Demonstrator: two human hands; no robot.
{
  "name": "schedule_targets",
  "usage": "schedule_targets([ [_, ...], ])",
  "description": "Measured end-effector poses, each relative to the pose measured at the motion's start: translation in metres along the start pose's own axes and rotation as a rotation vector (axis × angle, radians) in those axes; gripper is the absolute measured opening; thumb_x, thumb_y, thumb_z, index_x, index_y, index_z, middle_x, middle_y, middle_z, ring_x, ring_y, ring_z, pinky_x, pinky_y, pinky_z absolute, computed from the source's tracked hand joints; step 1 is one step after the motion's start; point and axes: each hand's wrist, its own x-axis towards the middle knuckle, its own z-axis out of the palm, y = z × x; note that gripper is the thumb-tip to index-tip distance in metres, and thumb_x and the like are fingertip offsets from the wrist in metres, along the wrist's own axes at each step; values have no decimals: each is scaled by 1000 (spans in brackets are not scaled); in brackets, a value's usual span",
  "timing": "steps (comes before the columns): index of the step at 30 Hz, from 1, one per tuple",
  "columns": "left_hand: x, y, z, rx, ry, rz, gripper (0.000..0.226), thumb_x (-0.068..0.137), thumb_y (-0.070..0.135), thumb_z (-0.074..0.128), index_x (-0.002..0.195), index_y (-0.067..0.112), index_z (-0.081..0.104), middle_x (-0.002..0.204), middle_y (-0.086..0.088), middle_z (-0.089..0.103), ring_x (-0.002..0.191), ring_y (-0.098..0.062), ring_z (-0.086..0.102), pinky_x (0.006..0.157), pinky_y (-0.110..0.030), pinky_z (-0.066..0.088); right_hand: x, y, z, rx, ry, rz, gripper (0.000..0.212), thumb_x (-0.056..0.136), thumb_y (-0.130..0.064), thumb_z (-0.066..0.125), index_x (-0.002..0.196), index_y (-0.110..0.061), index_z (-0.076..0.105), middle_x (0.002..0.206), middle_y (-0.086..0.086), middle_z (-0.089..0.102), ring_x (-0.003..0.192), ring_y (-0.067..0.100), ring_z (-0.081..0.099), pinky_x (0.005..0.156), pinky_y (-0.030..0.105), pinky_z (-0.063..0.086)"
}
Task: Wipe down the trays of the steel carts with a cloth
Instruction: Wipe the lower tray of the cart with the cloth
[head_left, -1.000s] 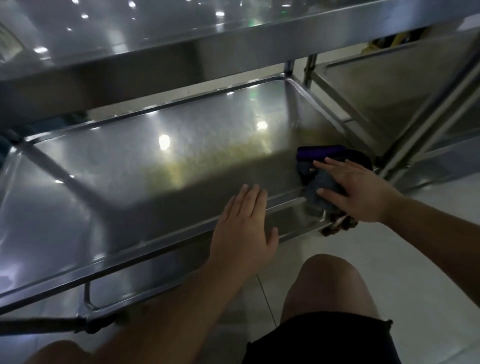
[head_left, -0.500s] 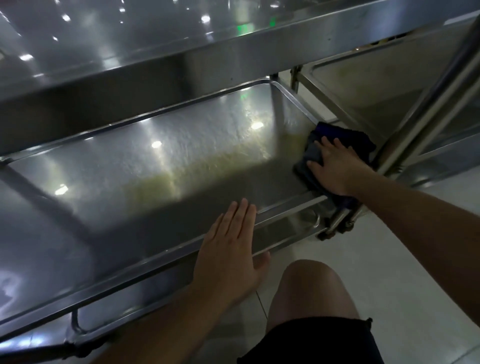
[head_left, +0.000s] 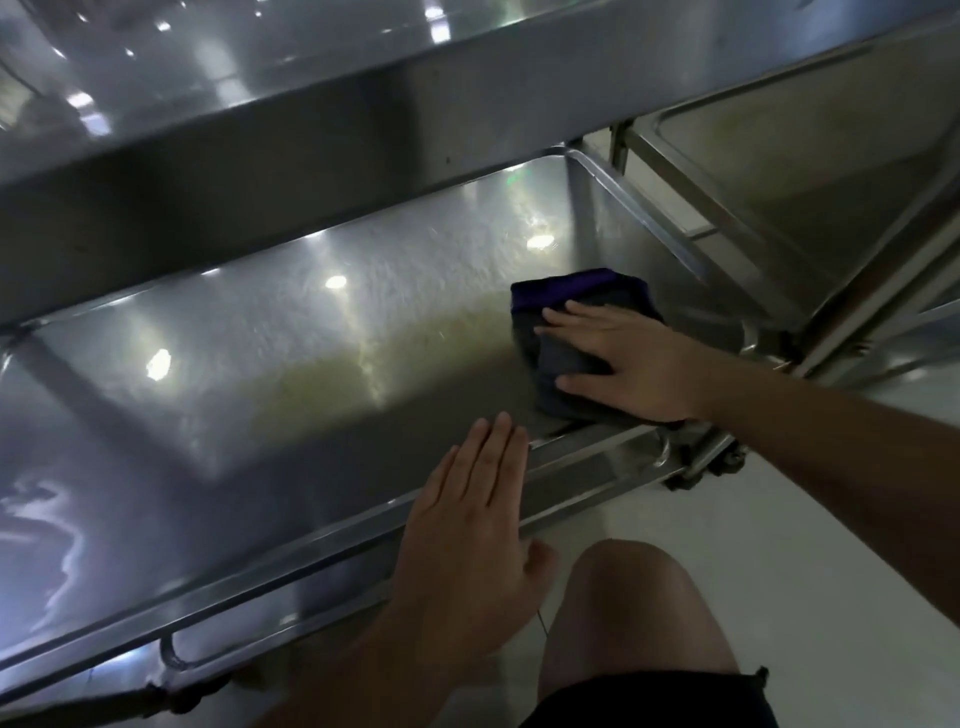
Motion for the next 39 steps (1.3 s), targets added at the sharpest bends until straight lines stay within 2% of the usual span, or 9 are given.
schedule_targets([
  [5,-1,1,-2,6,-15,7,98,81,50,54,167,13,25,176,-3,16,163,-17,8,128,-36,9,11,62,-20,-124,193,365,70,105,-56,42,164,-22,25,171,4,24,157,27,19,126,45,16],
  [10,-2,2,-3,1,4,11,98,80,50,54,167,12,27,176,-3,17,163,-18,10,129,-39,17,80,75,-31,-164,216,528,75,102,-60,25,164,-18,22,173,7,17,159,30,12,128,52,10],
  [17,0,1,-1,-3,-7,16,102,76,50,56,166,10,28,175,-6,22,162,-20,18,130,-39,18,113,-52,13,-157,68,32,71,104,-60,35,165,-27,21,173,-5,16,160,20,11,128,43,9],
  [21,1,0,-2,21,-12,14,102,77,51,55,167,11,25,175,-5,21,162,-20,17,129,-34,6,78,-48,18,-157,-25,-122,74,100,-69,26,165,-35,16,173,-15,6,159,8,0,128,38,0],
  [23,1,1,-1,2,-9,15,100,77,48,55,166,11,29,175,-6,23,162,-20,17,128,-37,11,52,-19,10,-176,34,23,74,101,-69,27,165,-34,15,174,-9,7,160,13,2,128,41,3],
  [28,-2,1,2,-3,-3,7,98,80,50,56,166,11,29,175,-6,21,162,-20,16,127,-40,14,-23,31,3,-195,129,655,76,102,-66,15,167,-26,6,175,1,1,160,26,-2,129,50,3],
  [32,-1,-1,6,11,13,14,100,79,52,57,166,10,29,175,-7,22,162,-22,17,127,-42,16,-15,7,13,-146,212,860,79,101,-63,13,166,-19,7,174,10,1,160,35,-4,127,57,3],
  [34,-2,-2,6,23,4,20,101,80,55,54,167,10,26,175,-7,20,162,-22,14,128,-42,14,0,-12,19,-128,214,751,77,102,-61,15,167,-19,6,175,6,1,160,33,-3,127,56,4],
  [39,-3,-6,1,-3,-42,55,102,85,56,42,169,11,6,178,-6,0,163,-19,-5,132,-40,4,44,-24,12,-137,20,113,70,104,-62,31,166,-33,14,174,-8,7,160,17,1,128,45,4],
])
